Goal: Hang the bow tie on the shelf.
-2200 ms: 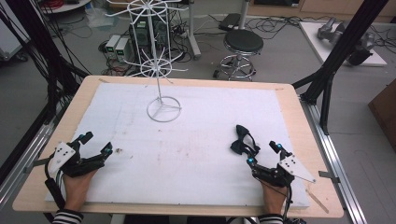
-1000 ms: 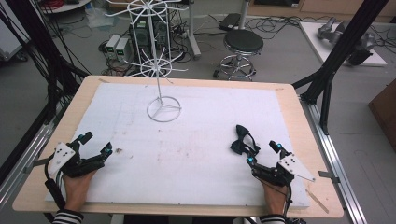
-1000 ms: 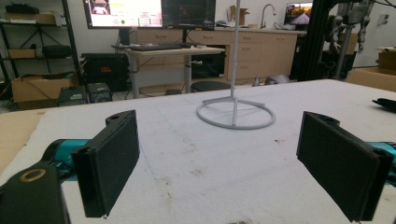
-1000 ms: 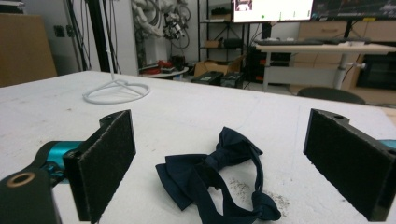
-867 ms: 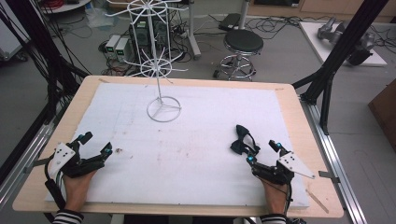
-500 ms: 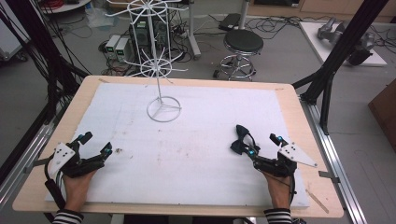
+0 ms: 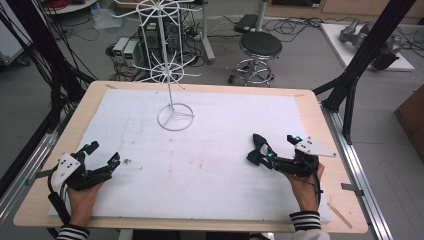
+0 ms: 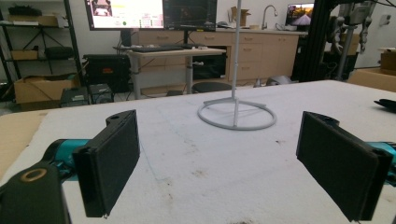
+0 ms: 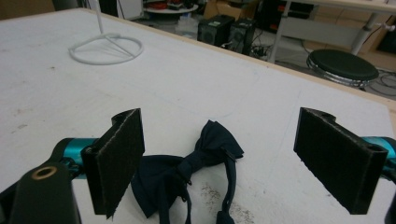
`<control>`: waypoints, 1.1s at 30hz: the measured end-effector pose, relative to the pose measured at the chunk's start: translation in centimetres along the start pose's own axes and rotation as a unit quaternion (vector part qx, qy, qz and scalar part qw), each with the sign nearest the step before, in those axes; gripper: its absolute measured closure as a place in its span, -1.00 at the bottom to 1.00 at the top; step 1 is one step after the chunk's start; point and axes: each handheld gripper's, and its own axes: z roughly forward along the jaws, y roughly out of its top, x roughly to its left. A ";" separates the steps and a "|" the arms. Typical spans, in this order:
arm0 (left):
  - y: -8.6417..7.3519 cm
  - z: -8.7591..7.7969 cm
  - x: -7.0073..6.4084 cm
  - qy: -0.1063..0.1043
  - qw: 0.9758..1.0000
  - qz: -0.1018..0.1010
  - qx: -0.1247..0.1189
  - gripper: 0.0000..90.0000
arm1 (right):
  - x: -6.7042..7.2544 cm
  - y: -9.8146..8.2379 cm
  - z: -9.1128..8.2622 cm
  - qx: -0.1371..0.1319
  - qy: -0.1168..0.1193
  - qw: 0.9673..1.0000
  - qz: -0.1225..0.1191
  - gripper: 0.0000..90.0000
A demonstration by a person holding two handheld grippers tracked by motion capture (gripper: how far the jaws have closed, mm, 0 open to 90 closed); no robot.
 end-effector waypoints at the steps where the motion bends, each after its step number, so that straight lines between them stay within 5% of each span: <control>1: 0.0 0.0 0.0 0.000 1.000 0.000 0.000 -0.69 | -0.2 0.1 0.2 0.007 0.002 1.000 -0.001 -0.66; 6: 0.0 0.0 0.0 0.000 1.000 0.000 0.000 -0.69 | -1.0 0.6 1.0 0.038 0.000 0.999 0.010 -0.64; 20: 0.0 0.0 0.0 0.001 1.000 -0.001 0.001 -0.69 | -2.0 1.5 3.1 0.109 0.016 0.994 -0.010 -0.46; 33: 0.0 0.0 0.0 0.000 1.000 -0.001 0.001 -0.69 | -2.4 2.6 5.4 0.169 0.031 0.985 -0.029 -0.40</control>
